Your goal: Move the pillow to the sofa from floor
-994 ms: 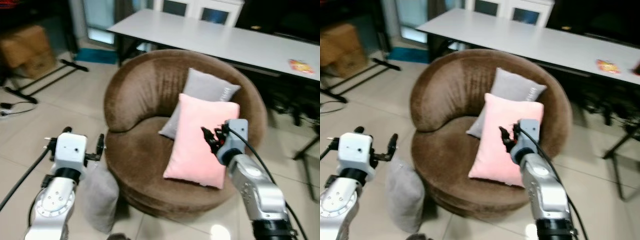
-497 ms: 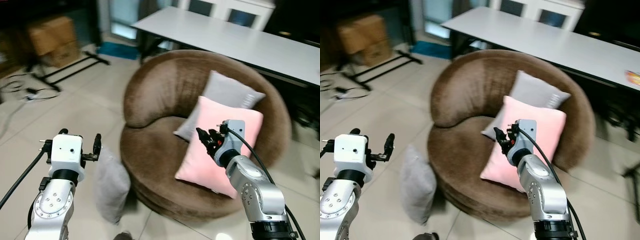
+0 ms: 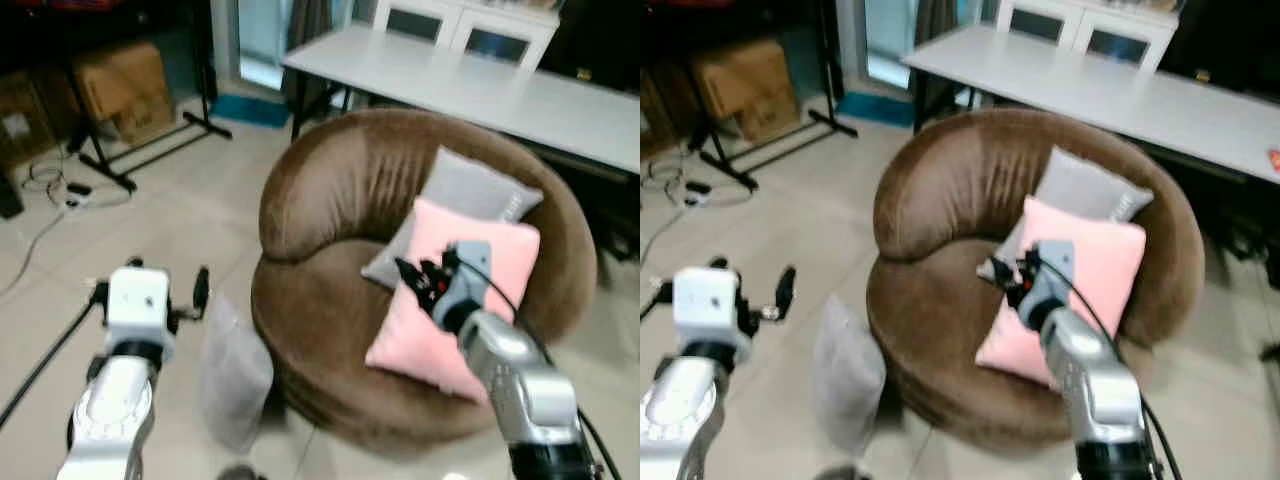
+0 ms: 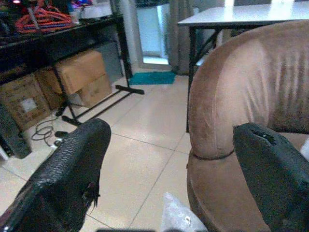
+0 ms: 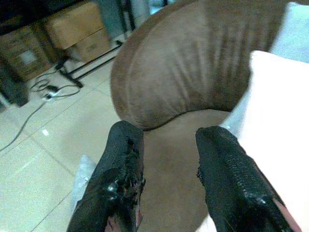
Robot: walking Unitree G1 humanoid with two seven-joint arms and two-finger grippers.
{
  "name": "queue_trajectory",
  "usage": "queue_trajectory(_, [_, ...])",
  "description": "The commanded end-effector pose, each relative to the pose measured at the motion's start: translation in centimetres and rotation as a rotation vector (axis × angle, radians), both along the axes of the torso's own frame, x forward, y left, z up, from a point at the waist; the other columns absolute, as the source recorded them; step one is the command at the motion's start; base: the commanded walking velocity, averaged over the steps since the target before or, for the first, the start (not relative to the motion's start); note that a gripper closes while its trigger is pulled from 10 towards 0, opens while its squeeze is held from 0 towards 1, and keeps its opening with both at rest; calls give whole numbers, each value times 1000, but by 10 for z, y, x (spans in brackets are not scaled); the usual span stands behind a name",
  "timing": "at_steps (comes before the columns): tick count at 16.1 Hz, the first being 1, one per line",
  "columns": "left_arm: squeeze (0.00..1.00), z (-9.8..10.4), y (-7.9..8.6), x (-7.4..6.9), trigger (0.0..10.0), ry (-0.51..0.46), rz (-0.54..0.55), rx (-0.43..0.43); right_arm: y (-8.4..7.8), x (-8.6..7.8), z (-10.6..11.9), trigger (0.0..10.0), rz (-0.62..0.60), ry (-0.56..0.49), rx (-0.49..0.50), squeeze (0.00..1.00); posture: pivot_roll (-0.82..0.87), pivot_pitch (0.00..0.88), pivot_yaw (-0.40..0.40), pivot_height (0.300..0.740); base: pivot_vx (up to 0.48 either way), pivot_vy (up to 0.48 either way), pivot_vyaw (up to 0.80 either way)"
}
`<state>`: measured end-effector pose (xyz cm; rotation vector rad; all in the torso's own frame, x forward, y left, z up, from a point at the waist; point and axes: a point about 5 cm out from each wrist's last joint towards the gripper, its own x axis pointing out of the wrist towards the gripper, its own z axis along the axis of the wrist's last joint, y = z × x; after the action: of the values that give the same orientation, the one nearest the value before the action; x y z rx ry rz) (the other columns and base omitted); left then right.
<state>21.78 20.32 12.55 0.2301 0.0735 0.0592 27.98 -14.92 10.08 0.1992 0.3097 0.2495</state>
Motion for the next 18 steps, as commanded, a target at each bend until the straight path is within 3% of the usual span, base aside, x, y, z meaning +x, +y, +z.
queue_trajectory(1, [0, 5, 0, 2, 10000, -25, -6, 14, 0, 2, 5, 10000, -11, -26, -10, 0, 0, 0, -128, 740, 0, 0, 0])
queue_trajectory(6, [0, 8, -2, 2, 10000, -36, -32, 0, 7, 3, 8, 10000, 52, -49, -14, 0, 10, 0, -137, 740, 0, 0, 640])
queue_trajectory(16, [0, 7, -4, 3, 10000, -33, -49, 8, 5, 2, 6, 10000, 68, -47, -35, 0, 2, 0, -133, 740, 287, 0, 800])
queue_trajectory(18, [0, 7, -3, 2, 10000, -32, -47, 13, 0, 4, 7, 10000, 21, -69, -55, 0, 6, 0, -134, 740, 285, 0, 0])
